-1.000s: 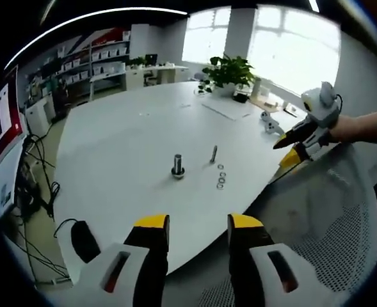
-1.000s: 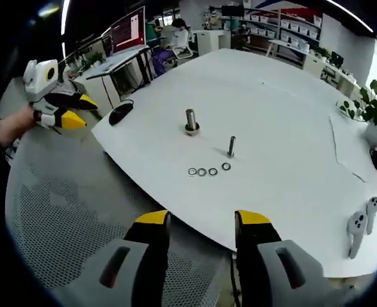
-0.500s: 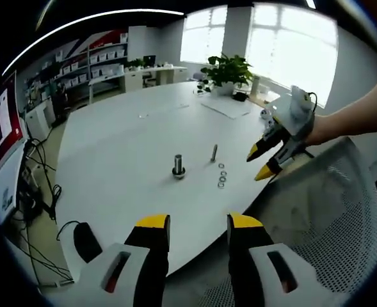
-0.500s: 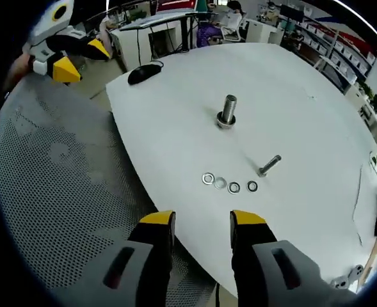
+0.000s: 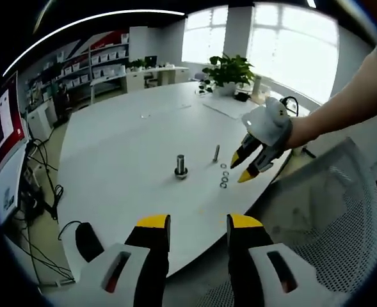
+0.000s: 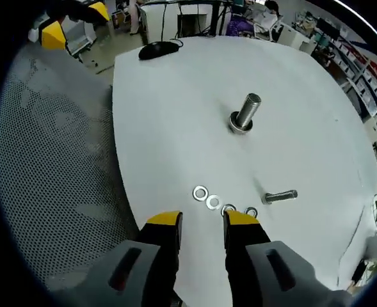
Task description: Place the washer onto the threaded stud by aligning its center hole with the stud, sliding it down to the base, and recovering from edge contact or off-axis alignment until the washer reaches the visible bottom stop.
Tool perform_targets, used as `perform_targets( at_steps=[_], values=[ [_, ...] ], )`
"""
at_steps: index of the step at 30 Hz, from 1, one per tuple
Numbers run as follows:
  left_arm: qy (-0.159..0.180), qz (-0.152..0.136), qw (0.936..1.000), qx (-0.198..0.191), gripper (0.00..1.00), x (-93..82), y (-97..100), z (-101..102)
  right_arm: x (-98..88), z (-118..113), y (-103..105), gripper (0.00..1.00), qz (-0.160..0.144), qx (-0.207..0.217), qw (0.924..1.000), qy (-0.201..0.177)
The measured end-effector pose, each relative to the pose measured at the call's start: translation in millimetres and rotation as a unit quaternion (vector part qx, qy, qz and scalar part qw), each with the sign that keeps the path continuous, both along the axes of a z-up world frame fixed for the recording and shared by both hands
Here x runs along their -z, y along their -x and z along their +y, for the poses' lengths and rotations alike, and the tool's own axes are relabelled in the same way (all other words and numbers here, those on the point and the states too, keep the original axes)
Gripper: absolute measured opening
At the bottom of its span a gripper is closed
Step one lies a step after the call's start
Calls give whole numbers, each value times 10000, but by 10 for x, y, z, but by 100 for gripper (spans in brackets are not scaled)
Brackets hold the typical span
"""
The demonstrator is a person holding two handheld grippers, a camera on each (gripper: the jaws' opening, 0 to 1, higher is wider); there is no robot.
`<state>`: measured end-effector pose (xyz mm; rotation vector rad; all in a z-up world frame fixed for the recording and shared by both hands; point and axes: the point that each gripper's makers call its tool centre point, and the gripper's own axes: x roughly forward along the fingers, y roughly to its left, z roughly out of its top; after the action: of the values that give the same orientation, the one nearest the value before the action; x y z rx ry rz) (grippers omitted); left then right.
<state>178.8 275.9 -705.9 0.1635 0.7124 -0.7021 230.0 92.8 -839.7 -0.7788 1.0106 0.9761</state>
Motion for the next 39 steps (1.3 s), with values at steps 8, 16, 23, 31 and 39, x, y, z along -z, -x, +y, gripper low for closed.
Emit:
perform_targets(
  at_steps=[8, 16, 23, 31, 39],
  values=[
    [-122, -86, 9999, 48, 34, -2, -2, -2, 137, -8, -37, 28, 228, 237, 9995, -31],
    [-100, -57, 9999, 18, 33, 7, -3, 14, 170, 61, -109, 27, 175, -319, 9993, 108],
    [-110, -32, 9999, 34, 33, 18, -4, 12, 228, 55, -154, 26, 237, -950, 9947, 315],
    [-187, -41, 9998, -19, 33, 32, -13, 40, 278, 32, -135, 24, 390, -1233, 9908, 387],
    [-238, -36, 9997, -5, 33, 45, -14, 47, 299, 62, -95, 20, 399, -1631, 9846, 485]
  ],
)
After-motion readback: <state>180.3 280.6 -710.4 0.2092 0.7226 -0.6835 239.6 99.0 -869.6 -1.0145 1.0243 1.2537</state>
